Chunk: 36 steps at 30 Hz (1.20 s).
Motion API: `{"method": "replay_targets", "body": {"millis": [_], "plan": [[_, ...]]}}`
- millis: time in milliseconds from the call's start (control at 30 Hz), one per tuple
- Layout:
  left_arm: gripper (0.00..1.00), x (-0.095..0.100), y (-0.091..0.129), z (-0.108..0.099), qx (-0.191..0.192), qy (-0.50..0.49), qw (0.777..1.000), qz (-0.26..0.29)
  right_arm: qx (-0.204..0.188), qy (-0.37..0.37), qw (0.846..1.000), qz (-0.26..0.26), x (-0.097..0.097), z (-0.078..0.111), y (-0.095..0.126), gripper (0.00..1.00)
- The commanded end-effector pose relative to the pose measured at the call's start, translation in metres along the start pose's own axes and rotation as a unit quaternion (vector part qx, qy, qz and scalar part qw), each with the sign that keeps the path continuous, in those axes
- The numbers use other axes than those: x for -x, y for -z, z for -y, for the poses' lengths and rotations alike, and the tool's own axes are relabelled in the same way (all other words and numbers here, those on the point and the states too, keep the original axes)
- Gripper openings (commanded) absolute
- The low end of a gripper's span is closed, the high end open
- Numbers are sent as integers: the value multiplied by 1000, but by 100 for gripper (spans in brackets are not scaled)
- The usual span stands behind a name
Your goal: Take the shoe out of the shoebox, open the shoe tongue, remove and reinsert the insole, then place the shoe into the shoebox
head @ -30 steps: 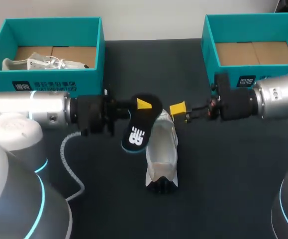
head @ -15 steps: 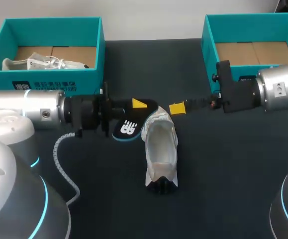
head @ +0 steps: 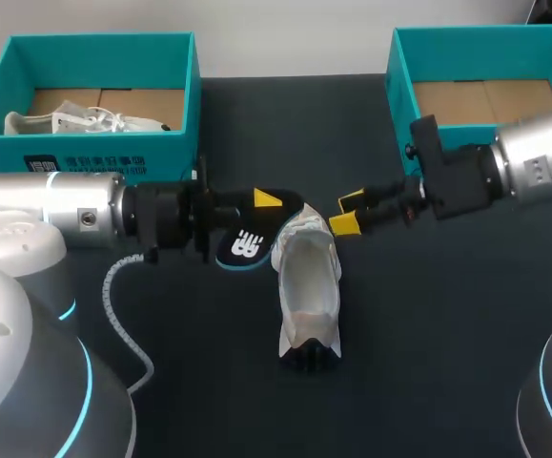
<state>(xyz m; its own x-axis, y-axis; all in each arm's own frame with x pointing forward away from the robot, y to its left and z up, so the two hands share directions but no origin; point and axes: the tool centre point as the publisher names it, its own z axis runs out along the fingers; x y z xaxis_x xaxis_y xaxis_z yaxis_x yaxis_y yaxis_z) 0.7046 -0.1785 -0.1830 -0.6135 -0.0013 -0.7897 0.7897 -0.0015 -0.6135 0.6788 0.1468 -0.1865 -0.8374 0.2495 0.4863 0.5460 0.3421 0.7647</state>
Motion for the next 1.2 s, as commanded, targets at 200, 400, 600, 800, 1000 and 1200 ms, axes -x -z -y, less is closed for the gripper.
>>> {"method": "replay_targets", "body": {"millis": [200,400,600,800,1000,1200], "plan": [[0,-1,0,2,2,0,1000,1,-72,171,982,18,-6,6,10,100],[0,-1,0,2,2,0,1000,1,-72,171,982,18,-6,6,10,100],[0,-11,3,15,-21,24,999,13,-87,188,978,37,-4,8,11,100],[0,-22,6,44,-56,49,997,25,-111,230,964,78,-1,15,11,100],[0,-30,5,65,-72,54,996,20,-132,256,954,87,7,24,9,100],[0,-41,-1,74,-79,49,995,24,-152,261,949,86,15,45,3,100]]}}
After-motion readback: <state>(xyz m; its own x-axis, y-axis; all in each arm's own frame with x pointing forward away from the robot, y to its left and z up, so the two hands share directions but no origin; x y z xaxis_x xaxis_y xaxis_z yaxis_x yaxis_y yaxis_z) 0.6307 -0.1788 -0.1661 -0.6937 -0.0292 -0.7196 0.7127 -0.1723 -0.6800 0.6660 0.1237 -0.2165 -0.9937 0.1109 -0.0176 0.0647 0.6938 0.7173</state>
